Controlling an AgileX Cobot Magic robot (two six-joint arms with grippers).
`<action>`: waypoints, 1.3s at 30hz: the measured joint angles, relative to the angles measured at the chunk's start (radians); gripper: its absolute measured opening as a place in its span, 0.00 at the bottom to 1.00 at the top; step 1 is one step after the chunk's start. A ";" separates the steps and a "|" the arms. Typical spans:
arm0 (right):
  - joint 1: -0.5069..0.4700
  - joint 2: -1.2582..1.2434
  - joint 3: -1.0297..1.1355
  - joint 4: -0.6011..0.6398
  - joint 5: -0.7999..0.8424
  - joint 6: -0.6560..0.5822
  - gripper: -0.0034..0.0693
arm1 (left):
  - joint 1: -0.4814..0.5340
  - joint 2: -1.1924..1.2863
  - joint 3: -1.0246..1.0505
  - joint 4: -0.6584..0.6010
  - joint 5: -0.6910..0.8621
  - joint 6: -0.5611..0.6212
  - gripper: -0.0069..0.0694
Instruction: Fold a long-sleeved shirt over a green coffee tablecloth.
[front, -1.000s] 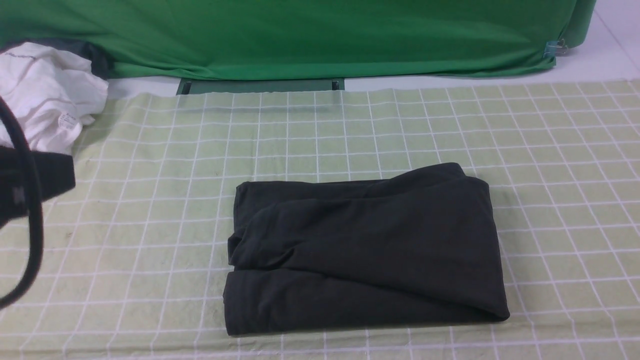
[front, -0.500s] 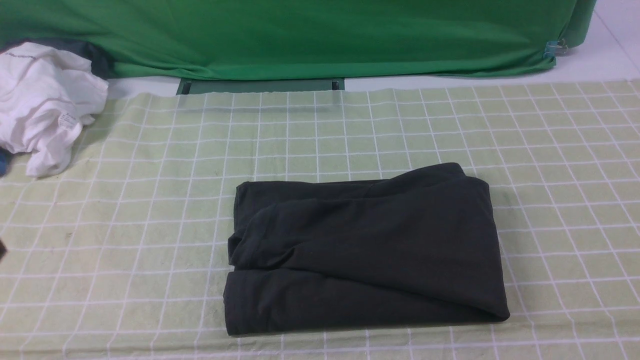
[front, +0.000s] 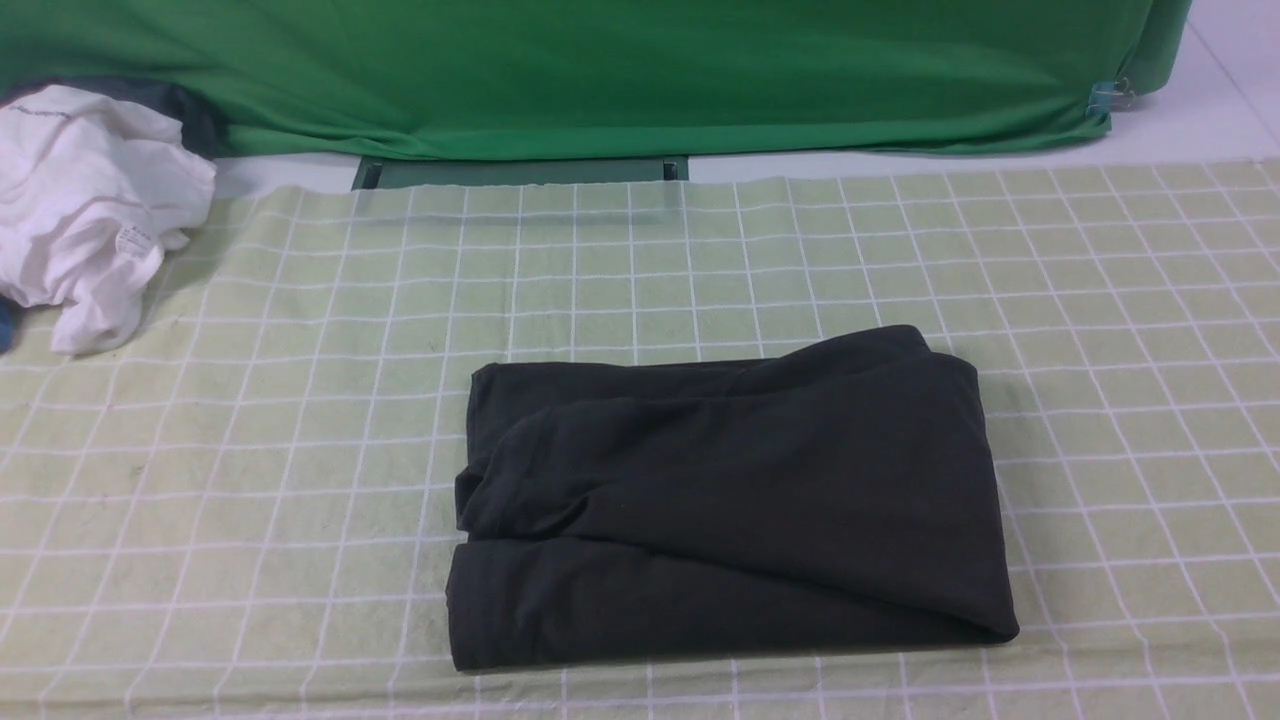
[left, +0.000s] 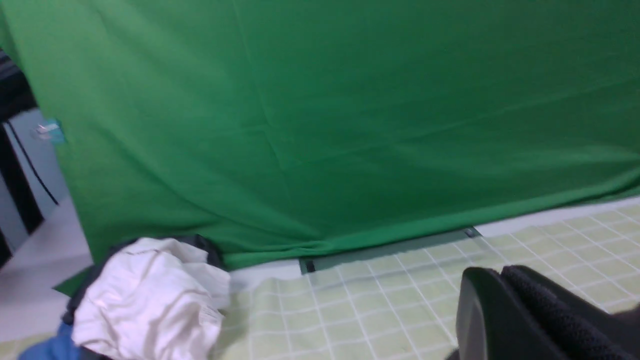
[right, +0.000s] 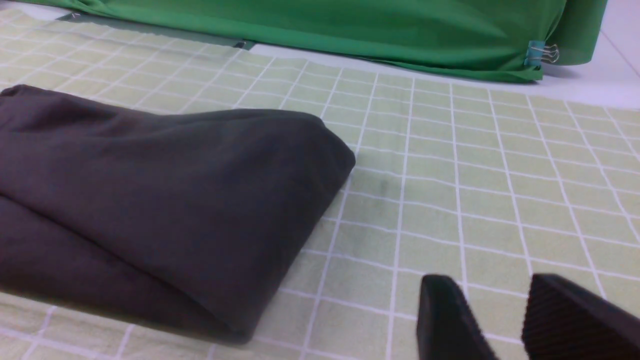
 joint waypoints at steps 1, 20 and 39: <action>0.000 0.000 0.000 0.000 0.000 0.000 0.38 | 0.000 0.007 0.000 0.008 -0.012 -0.004 0.11; 0.000 0.000 0.000 0.000 0.000 0.000 0.38 | -0.001 -0.038 0.498 0.255 -0.422 -0.400 0.11; 0.000 0.000 0.000 0.000 0.000 0.000 0.38 | -0.049 -0.038 0.499 0.309 -0.259 -0.468 0.11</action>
